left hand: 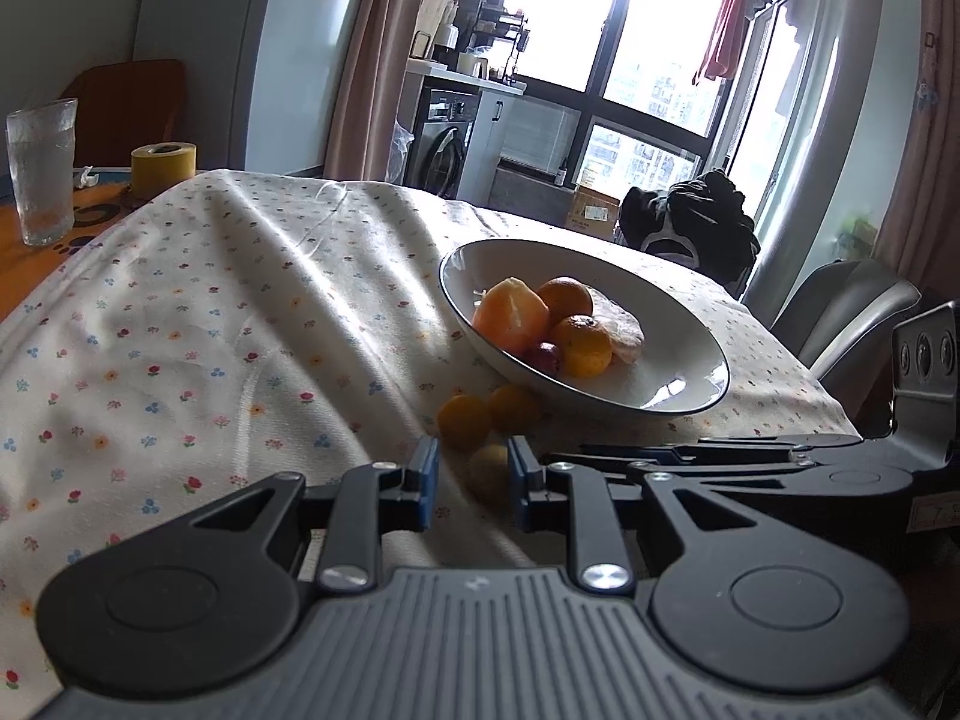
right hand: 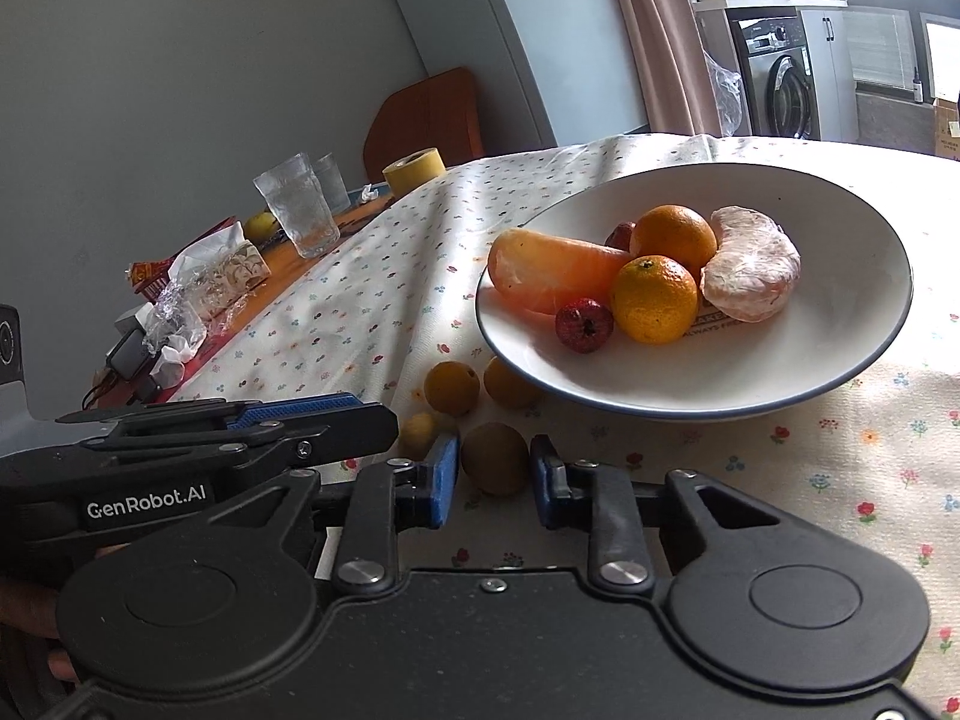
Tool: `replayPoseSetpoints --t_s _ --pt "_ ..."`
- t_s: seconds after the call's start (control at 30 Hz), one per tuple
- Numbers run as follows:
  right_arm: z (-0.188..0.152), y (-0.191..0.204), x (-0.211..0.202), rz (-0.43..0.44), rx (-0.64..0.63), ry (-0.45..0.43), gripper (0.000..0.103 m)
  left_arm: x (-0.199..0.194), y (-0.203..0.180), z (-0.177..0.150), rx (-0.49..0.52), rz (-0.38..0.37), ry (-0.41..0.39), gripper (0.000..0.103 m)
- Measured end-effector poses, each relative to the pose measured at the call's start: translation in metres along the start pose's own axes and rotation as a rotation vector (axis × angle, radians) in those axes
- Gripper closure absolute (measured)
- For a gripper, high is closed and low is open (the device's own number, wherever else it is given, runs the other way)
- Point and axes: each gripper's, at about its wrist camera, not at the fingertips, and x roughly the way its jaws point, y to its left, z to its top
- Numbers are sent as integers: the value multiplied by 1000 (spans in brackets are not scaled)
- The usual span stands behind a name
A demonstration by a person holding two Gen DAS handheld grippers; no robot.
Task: Organize fruits
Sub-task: 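Close the left gripper on a kumquat while the right gripper closes on another kumquat, then carry both kumquats over the bowl and open both grippers to drop them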
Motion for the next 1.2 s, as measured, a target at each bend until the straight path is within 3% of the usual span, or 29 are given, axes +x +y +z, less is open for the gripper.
replayPoseSetpoints --t_s 0.4,0.57,0.63,1.2 --pt "-3 -10 -17 -23 9 -6 79 14 -16 0 31 -35 26 80" --pt "-5 -17 -23 -35 21 -16 79 19 -19 -2 54 3 27 79" --pt "-4 -18 -25 -35 26 -22 79 28 -16 -5 41 21 88 80" --pt "0 -16 -43 -63 22 -66 79 2 -18 1 17 6 11 80"
